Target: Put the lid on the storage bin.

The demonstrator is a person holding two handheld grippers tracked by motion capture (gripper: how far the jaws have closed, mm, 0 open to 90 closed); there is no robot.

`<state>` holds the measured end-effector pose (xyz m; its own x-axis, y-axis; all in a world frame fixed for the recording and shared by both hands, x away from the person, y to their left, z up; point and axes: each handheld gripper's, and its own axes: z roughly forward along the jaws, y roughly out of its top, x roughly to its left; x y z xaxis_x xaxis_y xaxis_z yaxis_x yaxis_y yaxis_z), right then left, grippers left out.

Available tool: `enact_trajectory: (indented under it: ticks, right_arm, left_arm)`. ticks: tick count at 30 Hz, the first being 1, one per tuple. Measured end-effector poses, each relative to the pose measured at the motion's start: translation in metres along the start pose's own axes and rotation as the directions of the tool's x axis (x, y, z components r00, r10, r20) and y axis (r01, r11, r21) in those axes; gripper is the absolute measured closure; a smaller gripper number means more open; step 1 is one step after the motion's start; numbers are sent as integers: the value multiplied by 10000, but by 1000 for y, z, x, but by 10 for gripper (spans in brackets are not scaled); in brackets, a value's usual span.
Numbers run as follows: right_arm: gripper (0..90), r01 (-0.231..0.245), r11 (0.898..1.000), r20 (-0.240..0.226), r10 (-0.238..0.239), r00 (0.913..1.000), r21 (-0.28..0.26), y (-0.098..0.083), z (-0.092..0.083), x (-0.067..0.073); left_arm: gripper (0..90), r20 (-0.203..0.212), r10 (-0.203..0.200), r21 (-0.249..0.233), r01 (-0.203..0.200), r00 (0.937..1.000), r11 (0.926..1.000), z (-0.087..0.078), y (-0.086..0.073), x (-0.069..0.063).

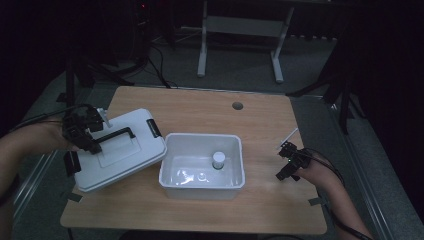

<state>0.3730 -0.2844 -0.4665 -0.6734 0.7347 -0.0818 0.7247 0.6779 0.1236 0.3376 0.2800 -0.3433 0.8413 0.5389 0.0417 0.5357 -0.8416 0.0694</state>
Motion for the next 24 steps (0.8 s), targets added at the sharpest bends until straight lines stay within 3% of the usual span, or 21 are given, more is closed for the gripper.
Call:
enact_trajectory:
  ticks: [5, 6, 11, 12, 13, 14, 19, 20, 24]
  right_arm:
    - [142, 27, 10000, 25, -27, 10000, -54, -2, -1, -1]
    - [141, 3, 10000, 19, -3, 10000, -48, -2, -1, -2]
    - [141, 5, 10000, 21, -5, 10000, -90, -4, -1, -3]
    - [141, 9, 9999, 16, -9, 10000, -112, -5, -1, -3]
    - [141, 9, 9999, 16, -9, 10000, -112, -5, -1, -3]
    - [141, -48, 9999, -35, 47, 10000, -107, -7, -1, -3]
    - [141, -54, 10000, 10, 54, 10000, -60, -9, 0, -5]
    - [142, -25, 10000, 13, 25, 10000, -93, -10, 0, -5]
    - [141, -98, 9999, 68, 99, 9999, -70, -11, -1, -6]
  left_arm:
    - [835, 89, 513, -60, -513, 9986, 9987, -5, 19, -8]
    - [835, 146, 798, -26, -797, 9967, 9968, -5, 29, -12]
    - [835, 275, 1244, -168, -1240, 9918, 9921, -6, 49, -20]
    - [835, 339, 1504, -236, -1497, 9880, 9885, -6, 58, -24]
    - [835, 339, 1504, -236, -1497, 9880, 9885, -6, 58, -24]
    - [835, 415, 1815, -191, -1809, 9825, 9833, -7, 67, -27]
    - [835, 419, 2180, -258, -2171, 9750, 9758, -9, 85, -35]
    - [835, 411, 2442, -296, -2431, 9689, 9696, -10, 94, -39]
    - [835, 564, 2867, -421, -2846, 9564, 9577, -10, 111, -47]
